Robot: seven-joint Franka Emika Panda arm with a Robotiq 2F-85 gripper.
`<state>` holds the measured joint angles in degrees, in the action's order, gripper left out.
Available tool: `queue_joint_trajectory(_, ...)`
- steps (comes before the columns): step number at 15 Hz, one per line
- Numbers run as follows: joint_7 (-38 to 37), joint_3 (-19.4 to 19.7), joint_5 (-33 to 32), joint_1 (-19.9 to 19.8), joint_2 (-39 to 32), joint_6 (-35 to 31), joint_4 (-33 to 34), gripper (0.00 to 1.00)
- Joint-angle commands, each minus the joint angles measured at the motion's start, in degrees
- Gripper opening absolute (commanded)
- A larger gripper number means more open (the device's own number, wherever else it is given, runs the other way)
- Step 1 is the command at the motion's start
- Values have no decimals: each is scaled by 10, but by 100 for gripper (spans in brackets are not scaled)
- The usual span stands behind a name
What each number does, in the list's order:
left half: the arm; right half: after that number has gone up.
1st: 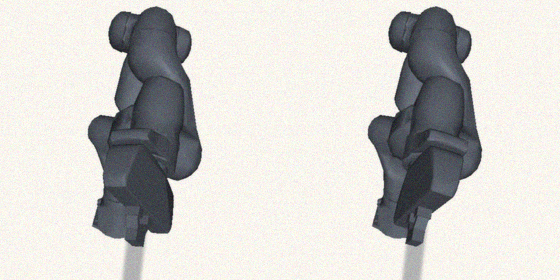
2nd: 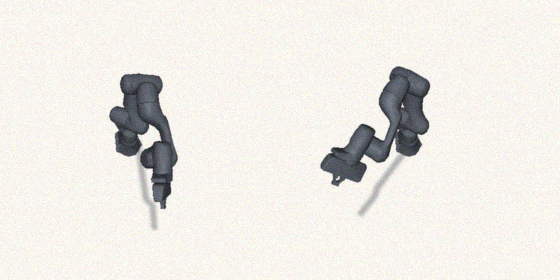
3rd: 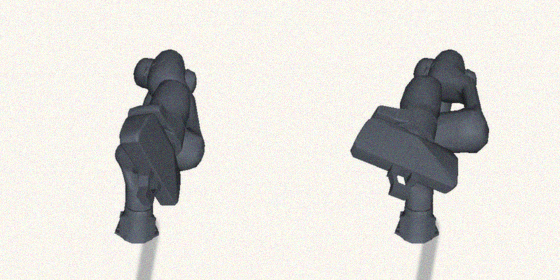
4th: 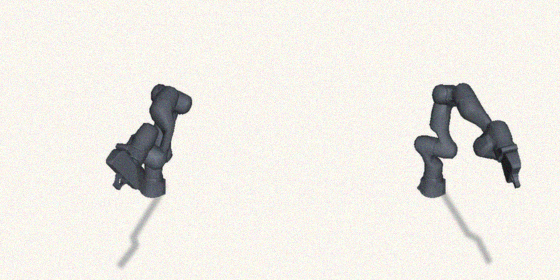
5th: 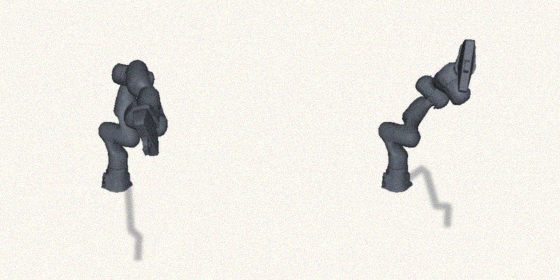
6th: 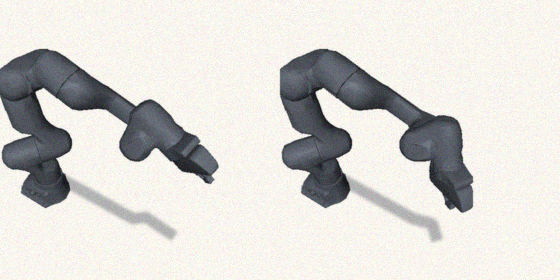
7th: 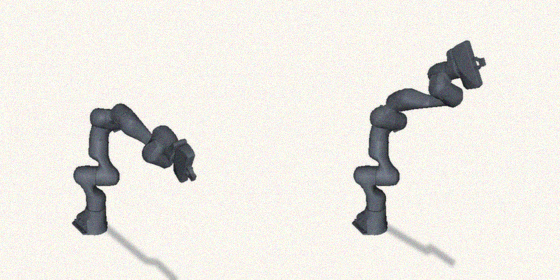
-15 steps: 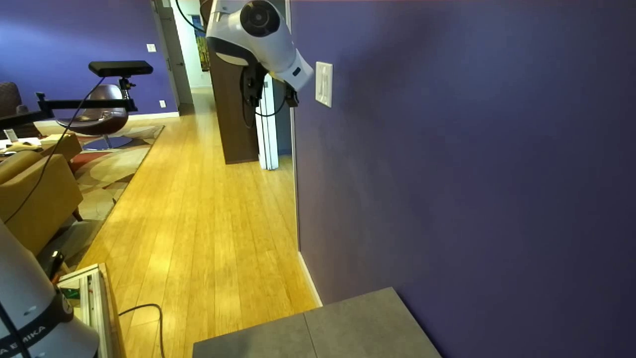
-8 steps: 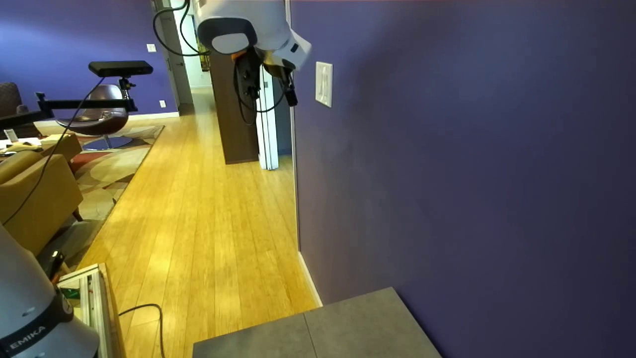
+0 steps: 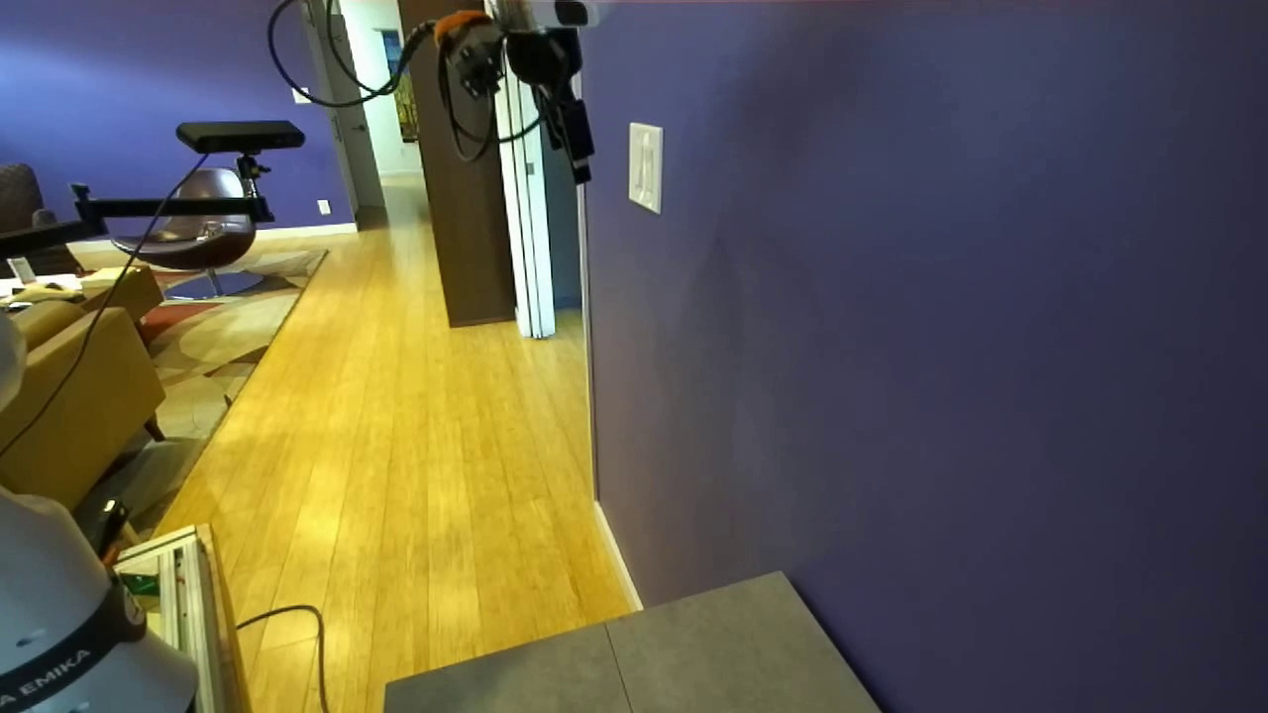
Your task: Press the left lights switch on the wall
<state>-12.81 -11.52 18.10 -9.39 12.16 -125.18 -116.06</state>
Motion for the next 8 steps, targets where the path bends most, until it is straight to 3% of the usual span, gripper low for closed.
queue_joint_trajectory(1, 16, 54, -21, 53, 15, 162, 57, 100)
queue_joint_trajectory(6, 107, 114, -40, 64, 33, 383, 162, 100)
queue_joint_trajectory(7, 72, 99, -24, 68, 29, 313, 116, 100)
queue_joint_trajectory(8, 87, 109, -26, 66, 34, 345, 134, 100)
